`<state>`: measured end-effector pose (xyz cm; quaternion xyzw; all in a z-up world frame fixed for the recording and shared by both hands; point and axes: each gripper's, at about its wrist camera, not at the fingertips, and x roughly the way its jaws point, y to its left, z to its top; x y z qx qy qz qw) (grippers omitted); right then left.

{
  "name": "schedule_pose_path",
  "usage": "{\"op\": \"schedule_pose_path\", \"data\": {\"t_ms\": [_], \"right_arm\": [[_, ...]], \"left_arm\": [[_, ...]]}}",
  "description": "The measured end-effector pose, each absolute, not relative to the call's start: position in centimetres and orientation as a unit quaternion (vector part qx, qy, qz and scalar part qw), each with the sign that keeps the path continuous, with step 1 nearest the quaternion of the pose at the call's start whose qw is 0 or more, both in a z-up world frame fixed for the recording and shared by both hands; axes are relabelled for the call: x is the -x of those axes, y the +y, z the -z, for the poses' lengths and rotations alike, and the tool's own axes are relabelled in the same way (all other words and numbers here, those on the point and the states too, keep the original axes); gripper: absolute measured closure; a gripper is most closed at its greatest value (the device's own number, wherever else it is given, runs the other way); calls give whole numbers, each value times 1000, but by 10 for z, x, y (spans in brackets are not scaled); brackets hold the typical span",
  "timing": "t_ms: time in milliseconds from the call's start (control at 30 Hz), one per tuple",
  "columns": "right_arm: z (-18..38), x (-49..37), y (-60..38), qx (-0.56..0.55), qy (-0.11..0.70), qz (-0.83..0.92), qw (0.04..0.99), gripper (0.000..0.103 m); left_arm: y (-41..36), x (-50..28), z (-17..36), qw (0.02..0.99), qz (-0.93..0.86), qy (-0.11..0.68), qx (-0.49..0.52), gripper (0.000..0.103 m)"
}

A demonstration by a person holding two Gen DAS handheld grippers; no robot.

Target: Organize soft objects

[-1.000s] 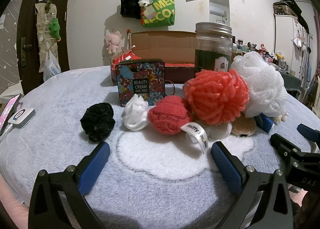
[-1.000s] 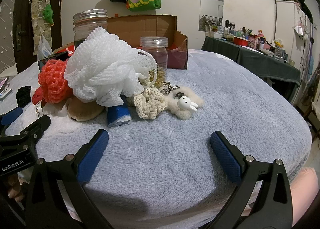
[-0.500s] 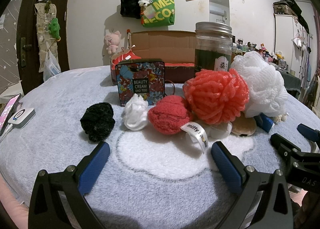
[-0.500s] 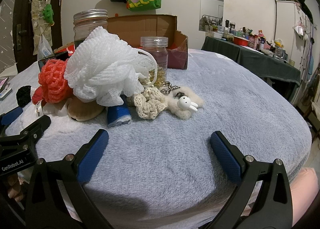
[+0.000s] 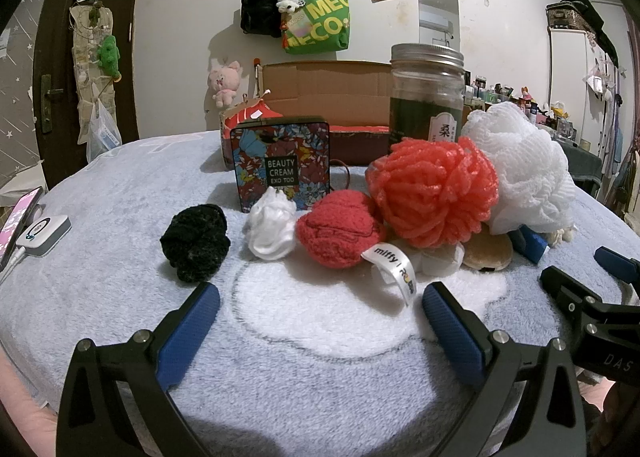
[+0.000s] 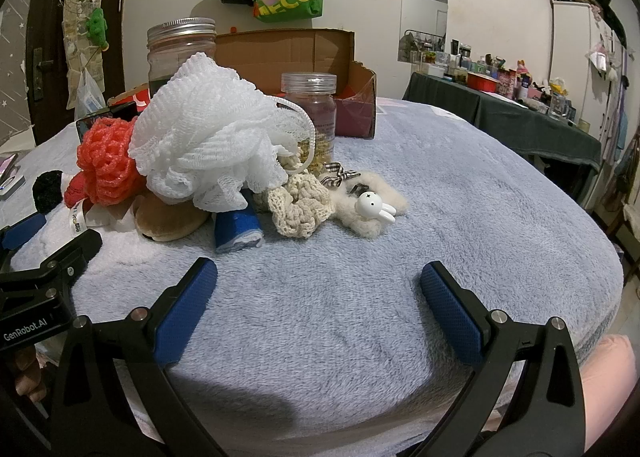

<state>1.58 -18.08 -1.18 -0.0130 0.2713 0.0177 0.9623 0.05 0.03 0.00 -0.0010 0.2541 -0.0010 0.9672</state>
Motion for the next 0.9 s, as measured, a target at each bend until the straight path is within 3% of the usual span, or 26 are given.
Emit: {"op": "schedule_pose_path", "data": {"t_ms": [900], "right_arm": [[12, -16, -181, 14, 272, -18, 962, 0]], "left_arm": [[5, -6, 4, 967, 1, 254, 3, 0]]}}
